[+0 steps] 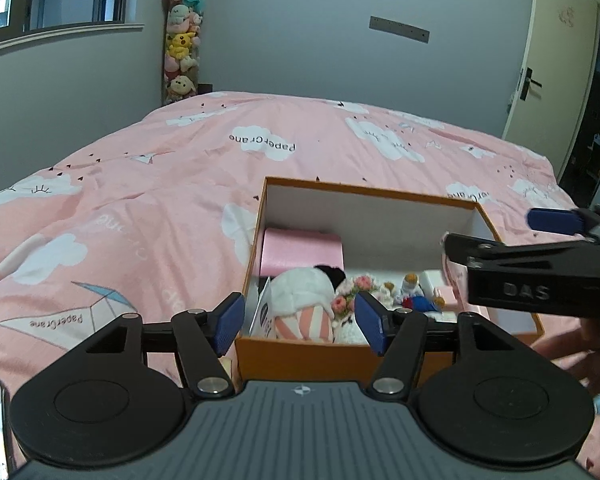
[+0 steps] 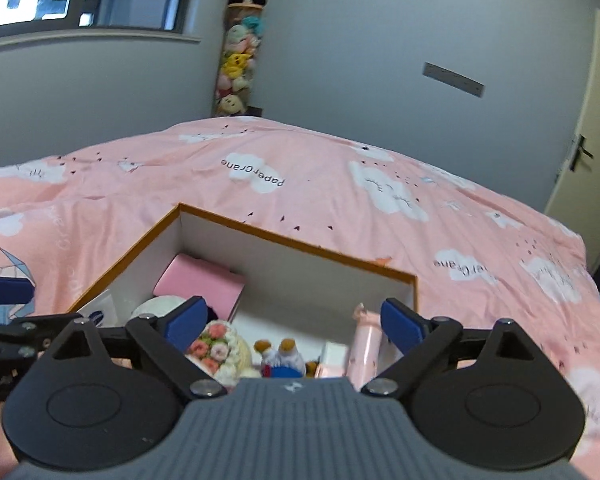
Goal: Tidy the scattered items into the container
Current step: 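Open the left tool and withdraw both tools up from the box, then move both open tools down to the dark grey box and photo cards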
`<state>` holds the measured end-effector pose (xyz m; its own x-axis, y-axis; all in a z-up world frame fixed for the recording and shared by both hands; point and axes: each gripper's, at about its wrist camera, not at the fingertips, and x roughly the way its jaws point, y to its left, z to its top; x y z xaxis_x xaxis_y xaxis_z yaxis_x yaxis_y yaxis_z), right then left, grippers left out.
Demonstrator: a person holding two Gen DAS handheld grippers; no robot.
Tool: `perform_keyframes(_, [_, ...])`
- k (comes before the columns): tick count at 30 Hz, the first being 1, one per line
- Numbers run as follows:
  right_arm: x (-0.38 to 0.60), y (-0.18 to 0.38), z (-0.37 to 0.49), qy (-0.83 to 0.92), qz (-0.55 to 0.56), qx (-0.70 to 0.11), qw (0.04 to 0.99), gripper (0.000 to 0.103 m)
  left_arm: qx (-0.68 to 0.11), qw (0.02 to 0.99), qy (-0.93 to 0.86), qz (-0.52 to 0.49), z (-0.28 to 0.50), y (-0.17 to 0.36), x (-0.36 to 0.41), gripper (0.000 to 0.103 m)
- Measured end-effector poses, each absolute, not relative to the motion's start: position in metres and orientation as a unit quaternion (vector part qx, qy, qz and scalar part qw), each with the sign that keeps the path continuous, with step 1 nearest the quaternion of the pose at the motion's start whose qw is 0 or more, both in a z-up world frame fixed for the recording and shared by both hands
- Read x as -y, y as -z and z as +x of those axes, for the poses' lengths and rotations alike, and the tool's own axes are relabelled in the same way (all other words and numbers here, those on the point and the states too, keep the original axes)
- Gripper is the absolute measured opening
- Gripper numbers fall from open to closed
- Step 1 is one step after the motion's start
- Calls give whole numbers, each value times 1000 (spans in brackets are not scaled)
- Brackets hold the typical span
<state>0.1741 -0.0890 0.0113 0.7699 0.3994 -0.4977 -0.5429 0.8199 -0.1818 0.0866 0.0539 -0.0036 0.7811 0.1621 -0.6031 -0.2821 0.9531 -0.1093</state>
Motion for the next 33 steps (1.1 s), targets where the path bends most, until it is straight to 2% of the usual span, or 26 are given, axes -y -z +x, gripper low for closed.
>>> perform_keyframes(6, [107, -5, 147, -235, -121, -242, 934, 98, -320, 938, -100, -93, 72, 6, -50, 71])
perform_keyframes(18, [126, 30, 123, -190, -68, -343, 917, 99, -358, 925, -83, -100, 54, 21, -48, 71])
perform_keyframes(29, [133, 56, 108, -172, -67, -418, 889, 99, -445, 882, -61, -145, 47, 44, -61, 71])
perform_keyframes(31, [135, 63, 107, -169, -69, -438, 880, 97, -459, 873, -61, -154, 46, 50, -64, 71])
perform_keyframes(33, [138, 69, 106, -173, -64, -457, 870, 92, -471, 865, -57, -165, 44, 54, -66, 70])
